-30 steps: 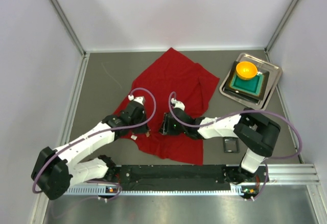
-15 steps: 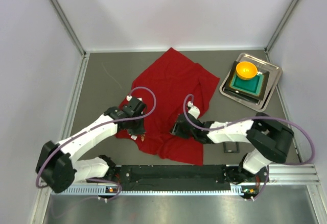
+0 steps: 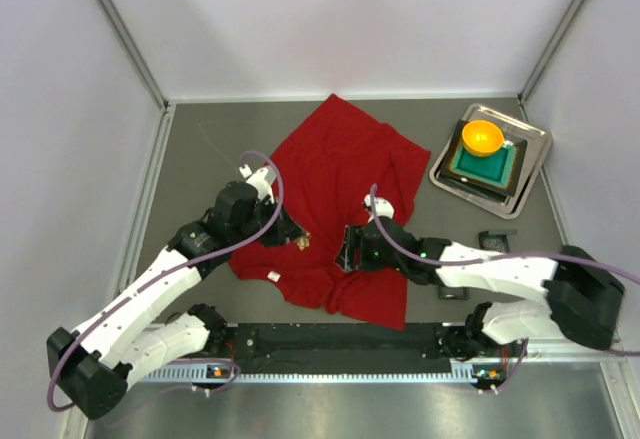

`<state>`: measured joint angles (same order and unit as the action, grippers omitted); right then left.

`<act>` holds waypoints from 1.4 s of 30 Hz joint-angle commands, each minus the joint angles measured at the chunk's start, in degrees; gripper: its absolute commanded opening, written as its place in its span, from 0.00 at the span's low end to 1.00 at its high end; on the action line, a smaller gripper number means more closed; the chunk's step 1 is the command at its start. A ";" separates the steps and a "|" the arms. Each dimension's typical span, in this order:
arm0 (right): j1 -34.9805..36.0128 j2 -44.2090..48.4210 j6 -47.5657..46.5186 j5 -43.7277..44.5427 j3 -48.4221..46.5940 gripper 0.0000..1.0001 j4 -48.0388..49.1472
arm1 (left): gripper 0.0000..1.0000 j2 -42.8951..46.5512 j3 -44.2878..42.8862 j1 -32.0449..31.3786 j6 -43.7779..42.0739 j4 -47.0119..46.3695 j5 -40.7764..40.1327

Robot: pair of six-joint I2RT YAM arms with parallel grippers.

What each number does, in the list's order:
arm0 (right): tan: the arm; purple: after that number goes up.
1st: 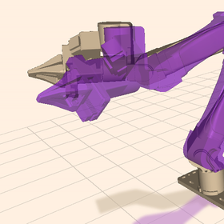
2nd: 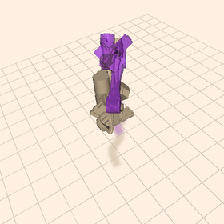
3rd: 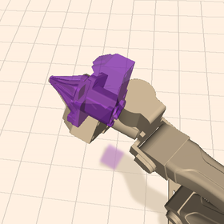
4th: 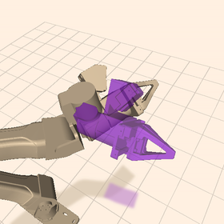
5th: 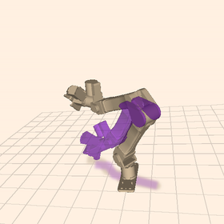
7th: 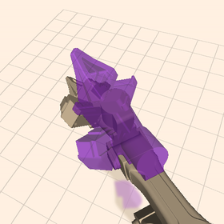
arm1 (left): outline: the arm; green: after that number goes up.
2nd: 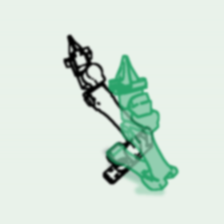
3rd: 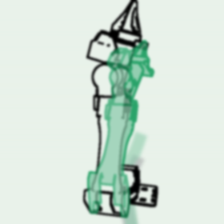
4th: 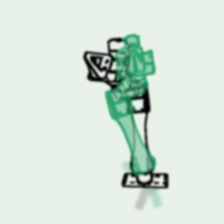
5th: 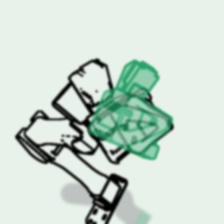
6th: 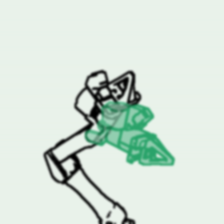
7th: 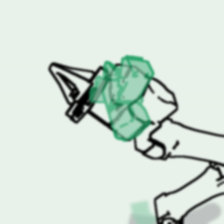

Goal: Remove the brooch from the garment

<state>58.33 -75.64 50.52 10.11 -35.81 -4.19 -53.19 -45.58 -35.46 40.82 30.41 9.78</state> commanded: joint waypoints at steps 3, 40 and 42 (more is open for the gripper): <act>-0.05 18.39 -29.36 -14.32 -5.84 0.71 -5.47 | 0.00 2.31 -1.88 2.15 5.66 -20.54 14.03; -12.18 21.59 -2.27 -32.96 9.01 0.60 48.75 | 0.00 -7.63 17.19 3.21 28.88 -86.22 30.91; -12.18 21.23 -1.92 -32.87 9.18 0.57 50.15 | 0.00 -7.63 17.37 3.21 29.05 -86.22 30.91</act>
<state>46.06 -53.47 48.07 -22.76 -24.75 39.20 -60.86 -28.42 -32.38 69.12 -49.95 39.72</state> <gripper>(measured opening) 0.601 0.022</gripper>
